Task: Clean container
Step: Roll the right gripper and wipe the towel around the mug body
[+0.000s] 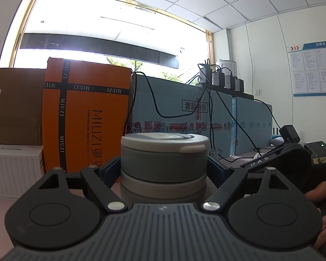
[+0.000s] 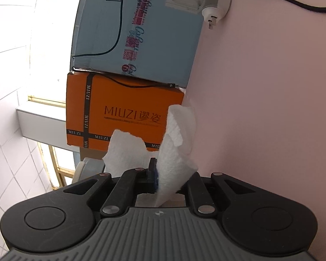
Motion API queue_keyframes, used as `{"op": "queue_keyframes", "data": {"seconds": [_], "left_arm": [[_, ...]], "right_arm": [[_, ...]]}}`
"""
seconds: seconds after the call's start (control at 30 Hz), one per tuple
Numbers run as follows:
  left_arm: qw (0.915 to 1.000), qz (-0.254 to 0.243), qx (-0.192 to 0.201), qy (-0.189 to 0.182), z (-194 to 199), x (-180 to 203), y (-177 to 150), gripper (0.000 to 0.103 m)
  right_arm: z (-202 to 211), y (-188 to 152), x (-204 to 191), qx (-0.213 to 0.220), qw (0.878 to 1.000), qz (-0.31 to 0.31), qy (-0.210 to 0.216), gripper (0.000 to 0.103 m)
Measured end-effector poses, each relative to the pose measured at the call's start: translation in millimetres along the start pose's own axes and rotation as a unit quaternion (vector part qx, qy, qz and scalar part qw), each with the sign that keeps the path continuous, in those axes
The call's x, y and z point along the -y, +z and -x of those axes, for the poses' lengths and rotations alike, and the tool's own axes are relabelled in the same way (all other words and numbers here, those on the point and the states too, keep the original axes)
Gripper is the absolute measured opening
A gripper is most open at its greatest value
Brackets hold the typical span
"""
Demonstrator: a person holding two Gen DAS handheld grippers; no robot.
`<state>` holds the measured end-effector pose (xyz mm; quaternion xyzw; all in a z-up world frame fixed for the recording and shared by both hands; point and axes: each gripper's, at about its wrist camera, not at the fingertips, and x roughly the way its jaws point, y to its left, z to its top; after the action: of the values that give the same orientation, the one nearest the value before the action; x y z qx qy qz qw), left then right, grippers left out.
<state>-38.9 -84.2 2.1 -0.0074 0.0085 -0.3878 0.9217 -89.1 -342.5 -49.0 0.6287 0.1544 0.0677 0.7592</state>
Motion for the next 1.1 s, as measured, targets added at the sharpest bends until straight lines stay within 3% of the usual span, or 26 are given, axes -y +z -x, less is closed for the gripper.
{"op": "queue_keyframes", "data": {"seconds": [0.4, 0.8, 1.1], "left_arm": [[1.0000, -0.004, -0.007, 0.005, -0.1, 3.0, 0.6, 0.082], [0.9998, 0.002, -0.011, 0.014, -2.6, 4.9, 1.8, 0.082], [0.9997, 0.002, -0.012, 0.023, -3.0, 5.1, 1.0, 0.080]], "right_arm": [[10.5, -4.6, -3.5, 0.003, 1.000, 0.017, -0.019, 0.008], [22.2, -6.2, -31.3, 0.009, 0.999, 0.052, 0.008, 0.008], [23.8, -10.1, -35.2, 0.007, 0.997, 0.075, -0.012, 0.008]]}}
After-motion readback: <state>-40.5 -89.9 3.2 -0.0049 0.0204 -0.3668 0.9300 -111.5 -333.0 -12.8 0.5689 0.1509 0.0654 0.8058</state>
